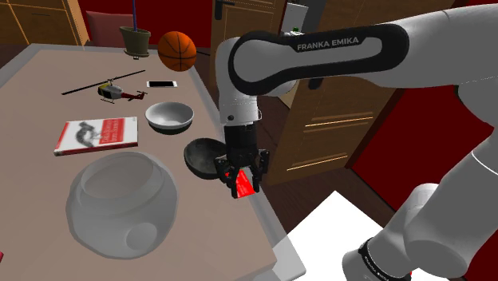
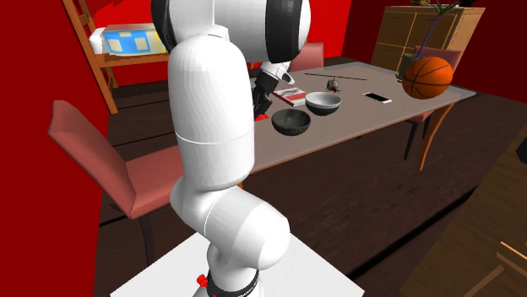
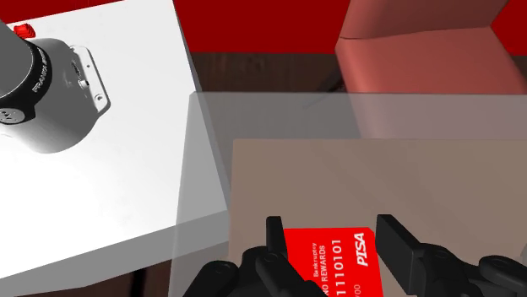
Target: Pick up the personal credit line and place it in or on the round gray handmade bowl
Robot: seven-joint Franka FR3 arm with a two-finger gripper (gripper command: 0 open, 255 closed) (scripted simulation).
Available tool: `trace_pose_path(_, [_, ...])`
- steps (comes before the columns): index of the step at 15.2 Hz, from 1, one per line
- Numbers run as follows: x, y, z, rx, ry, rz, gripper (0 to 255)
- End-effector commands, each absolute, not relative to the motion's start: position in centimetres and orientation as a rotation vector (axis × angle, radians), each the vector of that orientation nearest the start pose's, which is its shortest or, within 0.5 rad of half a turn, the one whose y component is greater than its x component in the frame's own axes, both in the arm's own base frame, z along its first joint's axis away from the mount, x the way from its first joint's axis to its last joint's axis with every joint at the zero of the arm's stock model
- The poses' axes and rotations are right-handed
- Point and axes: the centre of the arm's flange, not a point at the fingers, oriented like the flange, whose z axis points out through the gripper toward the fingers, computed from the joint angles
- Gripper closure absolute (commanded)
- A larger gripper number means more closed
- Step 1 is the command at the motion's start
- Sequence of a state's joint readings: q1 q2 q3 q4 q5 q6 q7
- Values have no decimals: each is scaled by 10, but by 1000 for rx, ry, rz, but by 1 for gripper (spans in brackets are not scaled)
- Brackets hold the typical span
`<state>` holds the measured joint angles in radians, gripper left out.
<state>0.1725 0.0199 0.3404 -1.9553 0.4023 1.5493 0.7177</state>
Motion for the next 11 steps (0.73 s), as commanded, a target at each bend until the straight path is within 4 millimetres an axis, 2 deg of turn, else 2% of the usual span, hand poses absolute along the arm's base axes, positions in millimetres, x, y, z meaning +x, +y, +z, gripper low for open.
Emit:
trace_pose_path(1, [427, 289, 458, -2900, 412, 868, 255])
trace_pose_path(2, [427, 289, 461, -2900, 412, 868, 255])
trace_pose_path(11, [544, 271, 468, -2900, 412, 868, 255])
